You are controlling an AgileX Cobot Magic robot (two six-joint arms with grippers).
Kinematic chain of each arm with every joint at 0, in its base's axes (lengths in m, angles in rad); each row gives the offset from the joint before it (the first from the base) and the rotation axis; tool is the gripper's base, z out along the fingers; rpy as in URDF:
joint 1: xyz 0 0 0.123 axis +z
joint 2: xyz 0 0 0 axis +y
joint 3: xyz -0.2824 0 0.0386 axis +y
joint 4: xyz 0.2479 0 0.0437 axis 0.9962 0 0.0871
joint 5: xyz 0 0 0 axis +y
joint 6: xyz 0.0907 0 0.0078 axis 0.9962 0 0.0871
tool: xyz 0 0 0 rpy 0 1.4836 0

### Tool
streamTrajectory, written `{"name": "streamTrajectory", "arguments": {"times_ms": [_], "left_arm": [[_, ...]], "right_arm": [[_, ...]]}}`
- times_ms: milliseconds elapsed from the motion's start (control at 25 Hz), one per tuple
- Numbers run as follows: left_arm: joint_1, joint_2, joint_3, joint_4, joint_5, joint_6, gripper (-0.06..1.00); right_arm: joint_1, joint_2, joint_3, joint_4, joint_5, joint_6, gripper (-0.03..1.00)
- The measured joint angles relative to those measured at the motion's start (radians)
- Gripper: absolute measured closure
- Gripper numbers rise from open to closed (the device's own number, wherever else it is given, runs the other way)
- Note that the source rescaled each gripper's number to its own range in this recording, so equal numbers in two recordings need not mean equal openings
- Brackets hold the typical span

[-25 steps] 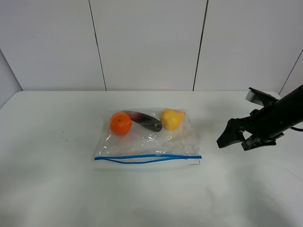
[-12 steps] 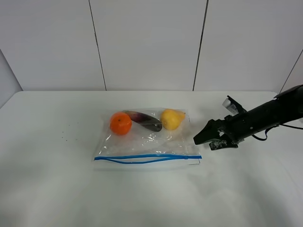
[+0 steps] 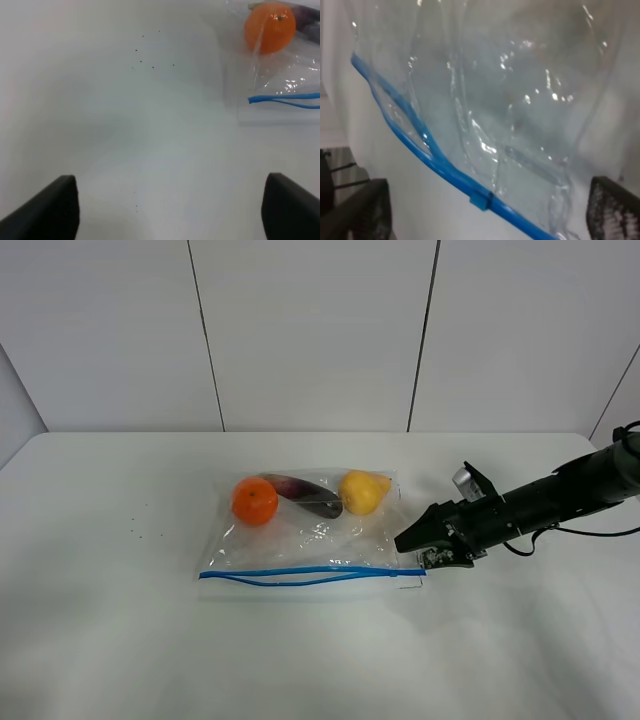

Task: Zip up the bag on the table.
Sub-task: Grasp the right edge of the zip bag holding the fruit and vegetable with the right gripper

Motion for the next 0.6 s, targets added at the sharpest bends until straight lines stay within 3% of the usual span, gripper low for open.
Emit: {"name": "streamTrajectory", "arguments": {"times_ms": [160, 360, 600], "left_arm": [[0.000, 0.000, 0.000, 0.000, 0.000, 0.000, 0.07], [0.000, 0.000, 0.000, 0.000, 0.000, 0.000, 0.07], [0.000, 0.000, 0.000, 0.000, 0.000, 0.000, 0.07]], "right_arm": [[0.000, 0.025, -0.002, 0.026, 0.006, -0.003, 0.27], [0.000, 0.041, -0.002, 0.027, 0.006, -0.003, 0.36], [0.000, 0.042, -0.002, 0.022, 0.006, -0.003, 0.66]]}}
